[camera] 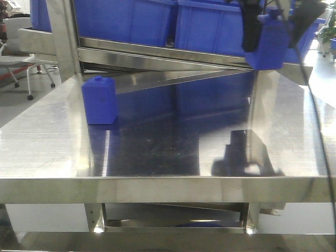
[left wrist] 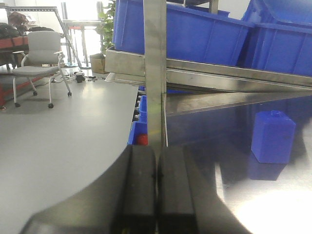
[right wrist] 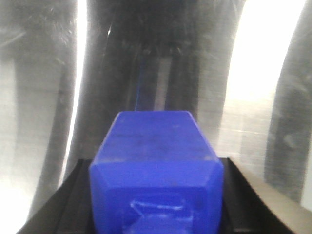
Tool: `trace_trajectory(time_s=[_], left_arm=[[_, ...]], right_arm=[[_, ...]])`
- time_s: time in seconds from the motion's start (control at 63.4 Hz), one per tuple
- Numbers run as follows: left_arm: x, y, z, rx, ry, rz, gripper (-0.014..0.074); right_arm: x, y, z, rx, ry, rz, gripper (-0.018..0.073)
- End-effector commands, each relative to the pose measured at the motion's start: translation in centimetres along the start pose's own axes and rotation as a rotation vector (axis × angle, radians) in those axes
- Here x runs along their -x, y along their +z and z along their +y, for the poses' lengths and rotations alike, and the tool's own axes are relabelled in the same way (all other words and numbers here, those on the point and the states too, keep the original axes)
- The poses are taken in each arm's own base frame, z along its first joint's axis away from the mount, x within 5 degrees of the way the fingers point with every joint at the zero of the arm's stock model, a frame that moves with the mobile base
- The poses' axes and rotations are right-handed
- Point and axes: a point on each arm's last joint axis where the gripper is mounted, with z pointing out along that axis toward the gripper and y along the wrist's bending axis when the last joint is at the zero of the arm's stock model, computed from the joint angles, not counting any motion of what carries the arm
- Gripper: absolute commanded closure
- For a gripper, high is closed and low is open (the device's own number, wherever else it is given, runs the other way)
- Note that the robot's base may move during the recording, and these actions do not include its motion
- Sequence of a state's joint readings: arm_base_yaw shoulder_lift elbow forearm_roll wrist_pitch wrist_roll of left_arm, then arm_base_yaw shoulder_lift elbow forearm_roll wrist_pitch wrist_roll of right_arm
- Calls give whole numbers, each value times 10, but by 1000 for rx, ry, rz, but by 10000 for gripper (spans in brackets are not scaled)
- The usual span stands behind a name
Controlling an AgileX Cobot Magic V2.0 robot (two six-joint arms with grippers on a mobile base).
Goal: Pick and sort blue part to right shelf
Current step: 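Lift the blue bottle up off the table with the right gripper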
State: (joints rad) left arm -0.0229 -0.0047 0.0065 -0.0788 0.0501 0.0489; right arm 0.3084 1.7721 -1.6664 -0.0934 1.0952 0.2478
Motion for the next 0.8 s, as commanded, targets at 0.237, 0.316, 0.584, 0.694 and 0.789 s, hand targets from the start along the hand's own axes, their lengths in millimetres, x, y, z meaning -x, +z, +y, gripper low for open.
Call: trace_trajectory(time_s=[0.237, 0.316, 0.584, 0.694, 0.789], left_arm=[[1, -1, 1, 4, -8, -87, 473], [1, -1, 1, 4, -8, -87, 473], [1, -1, 1, 4, -8, -87, 473], [1, -1, 1, 4, -8, -87, 473], [1, -1, 1, 4, -8, -87, 473]], right_arm=[[-58, -49, -57, 8, -8, -364, 153], [-76, -52, -71, -12, -10, -434, 153], [-125, -66, -93, -76, 12, -685, 153], [-142, -74, -92, -77, 7, -813, 153], [-159, -79, -90, -78, 4, -887, 153]])
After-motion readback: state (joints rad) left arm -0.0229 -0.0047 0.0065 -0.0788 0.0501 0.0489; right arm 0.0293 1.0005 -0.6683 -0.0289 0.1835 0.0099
